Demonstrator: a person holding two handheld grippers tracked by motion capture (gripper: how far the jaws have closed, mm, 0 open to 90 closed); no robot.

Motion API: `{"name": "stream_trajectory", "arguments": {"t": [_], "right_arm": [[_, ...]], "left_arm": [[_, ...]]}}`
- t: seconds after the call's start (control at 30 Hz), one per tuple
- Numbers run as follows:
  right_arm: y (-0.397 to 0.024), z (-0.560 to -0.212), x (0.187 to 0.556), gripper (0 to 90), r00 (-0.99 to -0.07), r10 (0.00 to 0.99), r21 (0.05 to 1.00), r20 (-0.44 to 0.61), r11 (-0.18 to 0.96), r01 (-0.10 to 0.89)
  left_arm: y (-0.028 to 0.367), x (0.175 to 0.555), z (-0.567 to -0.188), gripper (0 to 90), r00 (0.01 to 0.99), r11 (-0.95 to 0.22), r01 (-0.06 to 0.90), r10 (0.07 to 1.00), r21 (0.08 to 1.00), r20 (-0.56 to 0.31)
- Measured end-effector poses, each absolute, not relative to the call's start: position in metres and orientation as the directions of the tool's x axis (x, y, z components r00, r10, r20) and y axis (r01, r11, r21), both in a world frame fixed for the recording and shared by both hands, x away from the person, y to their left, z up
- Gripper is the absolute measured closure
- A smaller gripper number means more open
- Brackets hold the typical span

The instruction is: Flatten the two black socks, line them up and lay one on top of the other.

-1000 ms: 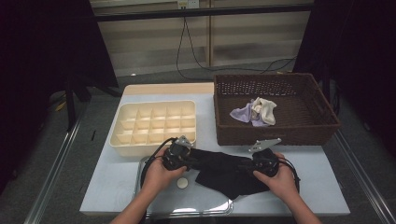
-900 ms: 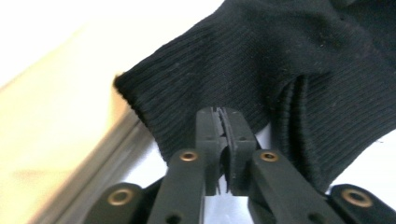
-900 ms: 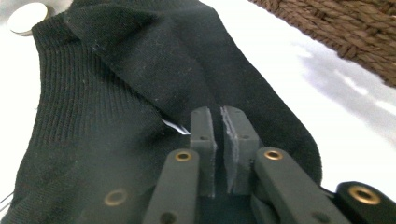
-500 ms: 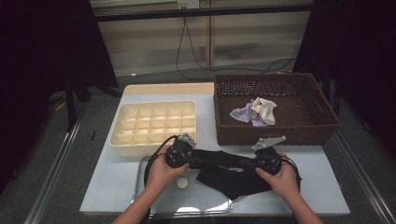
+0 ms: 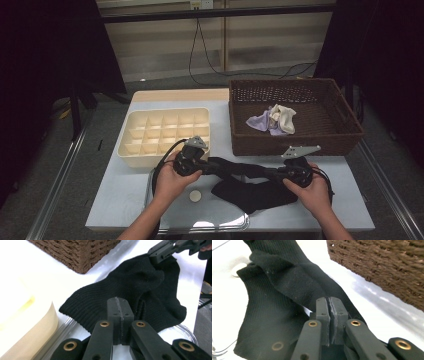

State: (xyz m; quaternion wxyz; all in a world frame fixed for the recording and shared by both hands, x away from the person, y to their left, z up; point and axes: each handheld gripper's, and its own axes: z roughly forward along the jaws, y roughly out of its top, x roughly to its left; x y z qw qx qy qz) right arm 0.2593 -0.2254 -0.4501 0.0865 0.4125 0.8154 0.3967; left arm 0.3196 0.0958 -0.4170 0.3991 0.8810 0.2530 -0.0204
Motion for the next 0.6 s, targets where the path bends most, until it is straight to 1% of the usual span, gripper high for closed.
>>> {"name": "stream_trajectory", "arguments": {"t": [0.4,0.5,0.6], "right_arm": [[-0.2218,-0.4457,0.2589,86.1,-0.658,0.733,0.731,0.173,0.353,0.585],[-0.221,-0.4453,0.2575,86.1,-0.66,0.731,0.727,0.174,0.356,0.587],[-0.2231,-0.446,0.2553,86.0,-0.663,0.729,0.725,0.171,0.362,0.585]], "left_arm": [[0.098,0.3224,-0.4089,90.0,0.878,-0.541,0.445,0.422,0.714,-0.227],[0.0973,0.3203,-0.411,90.0,0.881,-0.546,0.443,0.413,0.711,-0.232],[0.0948,0.3172,-0.4171,90.0,0.885,-0.573,0.442,0.404,0.69,-0.231]]}}
